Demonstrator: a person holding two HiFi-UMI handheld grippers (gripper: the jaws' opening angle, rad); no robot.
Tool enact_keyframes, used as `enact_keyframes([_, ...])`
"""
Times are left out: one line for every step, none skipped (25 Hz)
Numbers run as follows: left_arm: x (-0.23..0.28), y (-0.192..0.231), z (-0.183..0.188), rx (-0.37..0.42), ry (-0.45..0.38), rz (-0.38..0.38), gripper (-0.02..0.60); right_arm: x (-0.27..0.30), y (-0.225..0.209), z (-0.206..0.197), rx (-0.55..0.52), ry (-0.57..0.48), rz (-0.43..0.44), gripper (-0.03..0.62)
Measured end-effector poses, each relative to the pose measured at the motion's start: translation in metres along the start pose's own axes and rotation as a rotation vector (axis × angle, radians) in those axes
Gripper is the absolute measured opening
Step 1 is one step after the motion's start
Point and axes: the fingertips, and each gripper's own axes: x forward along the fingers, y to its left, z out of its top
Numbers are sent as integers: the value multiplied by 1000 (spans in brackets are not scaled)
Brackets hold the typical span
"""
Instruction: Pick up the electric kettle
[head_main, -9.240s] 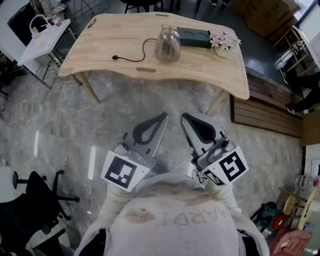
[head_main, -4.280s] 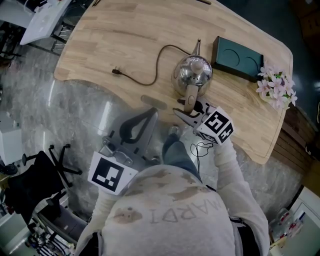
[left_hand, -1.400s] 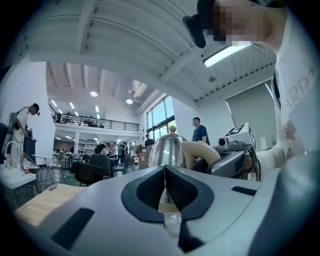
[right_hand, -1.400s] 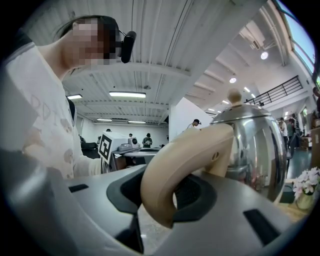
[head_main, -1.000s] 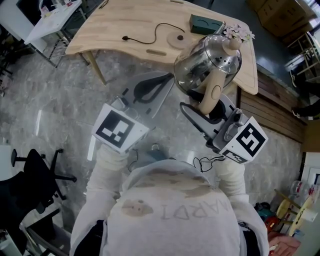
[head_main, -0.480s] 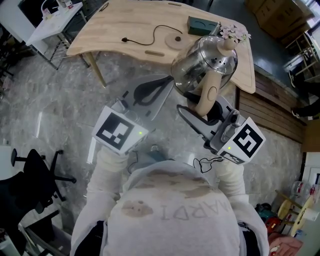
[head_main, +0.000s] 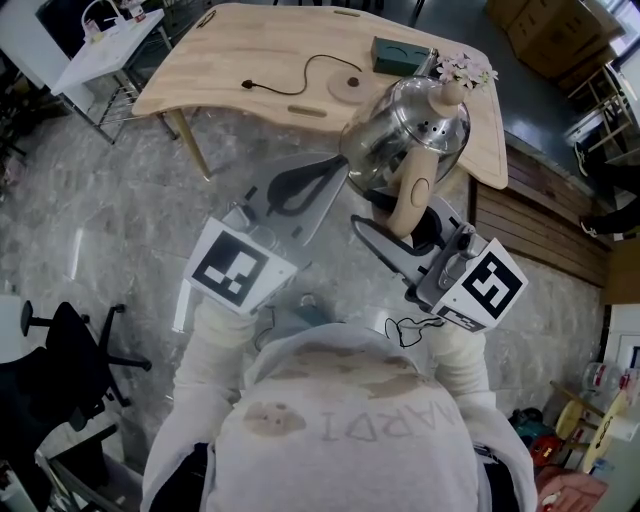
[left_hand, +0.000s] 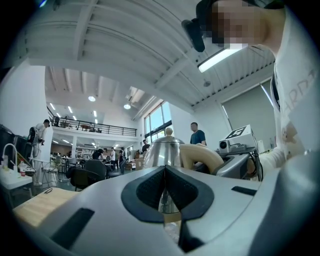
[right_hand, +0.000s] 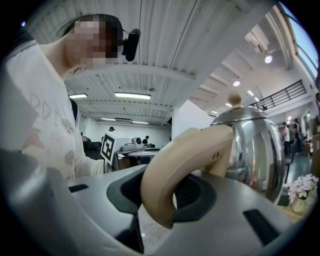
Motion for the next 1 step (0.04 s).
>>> enact_keyframes([-1, -3, 2, 1, -2, -2, 14, -1, 2, 1, -1, 0, 0, 126])
